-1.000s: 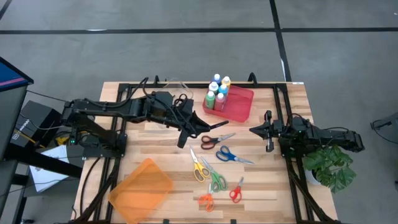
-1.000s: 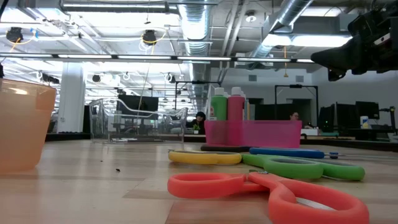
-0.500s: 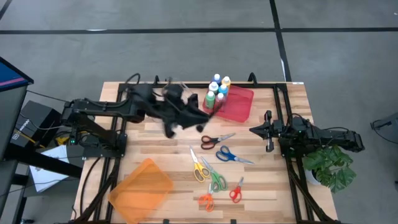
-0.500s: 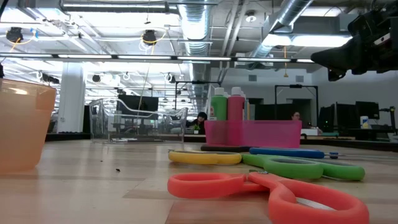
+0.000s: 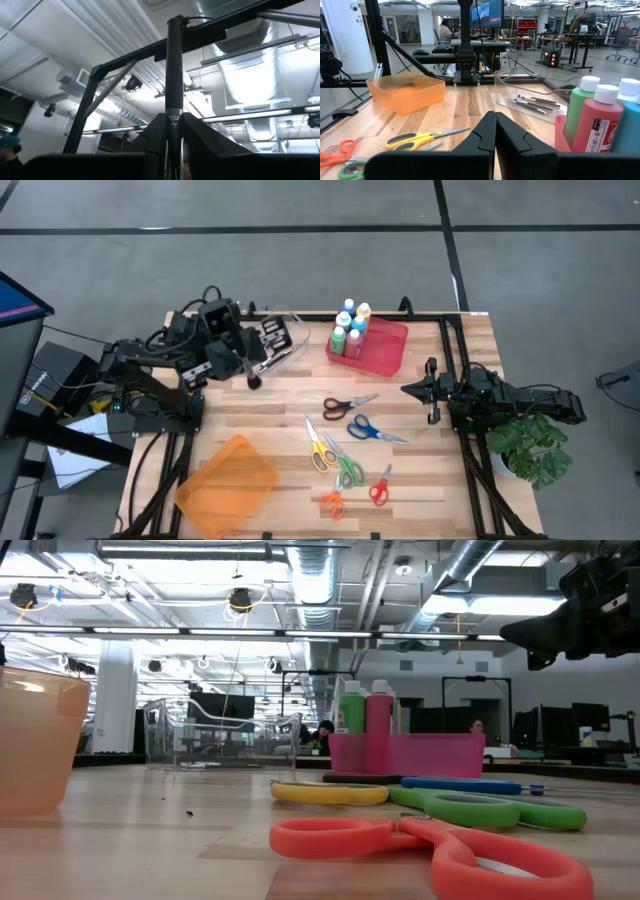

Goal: Pick & Place Paint Supplies
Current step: Put the black paint brush into the transparent bin

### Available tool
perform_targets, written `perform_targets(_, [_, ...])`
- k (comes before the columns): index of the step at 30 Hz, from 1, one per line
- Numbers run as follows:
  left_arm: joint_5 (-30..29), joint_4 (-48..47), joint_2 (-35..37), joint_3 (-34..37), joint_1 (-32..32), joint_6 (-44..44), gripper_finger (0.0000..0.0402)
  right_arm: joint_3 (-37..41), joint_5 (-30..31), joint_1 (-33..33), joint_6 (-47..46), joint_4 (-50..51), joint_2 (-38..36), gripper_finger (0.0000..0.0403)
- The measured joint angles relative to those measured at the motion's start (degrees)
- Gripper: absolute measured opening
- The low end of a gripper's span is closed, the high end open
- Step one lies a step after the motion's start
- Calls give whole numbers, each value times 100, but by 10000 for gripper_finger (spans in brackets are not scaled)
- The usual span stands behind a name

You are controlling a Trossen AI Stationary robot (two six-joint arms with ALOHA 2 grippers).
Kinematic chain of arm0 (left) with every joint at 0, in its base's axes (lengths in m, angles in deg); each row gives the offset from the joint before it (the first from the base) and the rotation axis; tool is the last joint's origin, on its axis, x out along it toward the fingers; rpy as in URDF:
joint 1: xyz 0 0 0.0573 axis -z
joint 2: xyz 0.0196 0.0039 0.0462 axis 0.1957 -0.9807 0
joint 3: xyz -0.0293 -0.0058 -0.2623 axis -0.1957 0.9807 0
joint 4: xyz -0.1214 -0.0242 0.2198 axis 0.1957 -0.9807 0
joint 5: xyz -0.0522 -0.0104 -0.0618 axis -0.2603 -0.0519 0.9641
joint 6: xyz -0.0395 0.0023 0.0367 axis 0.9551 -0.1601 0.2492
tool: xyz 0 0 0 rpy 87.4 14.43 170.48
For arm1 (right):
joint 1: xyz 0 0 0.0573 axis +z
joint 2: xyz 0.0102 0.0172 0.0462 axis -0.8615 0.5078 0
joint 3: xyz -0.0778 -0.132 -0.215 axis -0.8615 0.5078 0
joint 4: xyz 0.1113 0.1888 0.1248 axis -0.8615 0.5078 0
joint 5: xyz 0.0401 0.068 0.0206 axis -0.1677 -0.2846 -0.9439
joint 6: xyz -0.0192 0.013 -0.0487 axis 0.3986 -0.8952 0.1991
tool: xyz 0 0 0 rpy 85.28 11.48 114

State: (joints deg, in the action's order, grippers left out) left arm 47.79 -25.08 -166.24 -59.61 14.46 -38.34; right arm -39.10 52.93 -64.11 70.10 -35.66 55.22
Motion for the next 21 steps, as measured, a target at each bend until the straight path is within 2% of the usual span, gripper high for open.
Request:
perform_targets(4, [-4, -29, 0, 0, -53, -82, 47, 1, 0, -1, -2, 0, 0, 0])
perform_targets(7, [110, -472, 28, -2, -198, -504, 46, 2, 0, -2, 0, 0, 0, 0])
perform_targets(9, [151, -1202, 120, 0, -352, -959, 40, 2, 0, 0, 0, 2, 0, 0])
perform_targets(12, [74, -3045, 430, 0, -760, -1878, 36, 0, 0, 0, -2, 0, 0, 0])
perform_targets(14, [-518, -4447, 653, -7, -1064, -2476, 38, 1, 0, 0, 0, 0, 0, 0])
perform_targets(17, [-1864, -6335, 889, -5, -1508, -3257, 45, 2, 0, -2, -1, 2, 0, 0])
perform_targets(21, [-3555, -8310, 1015, -5, -2111, -3602, 39, 0, 0, -1, -1, 1, 0, 0])
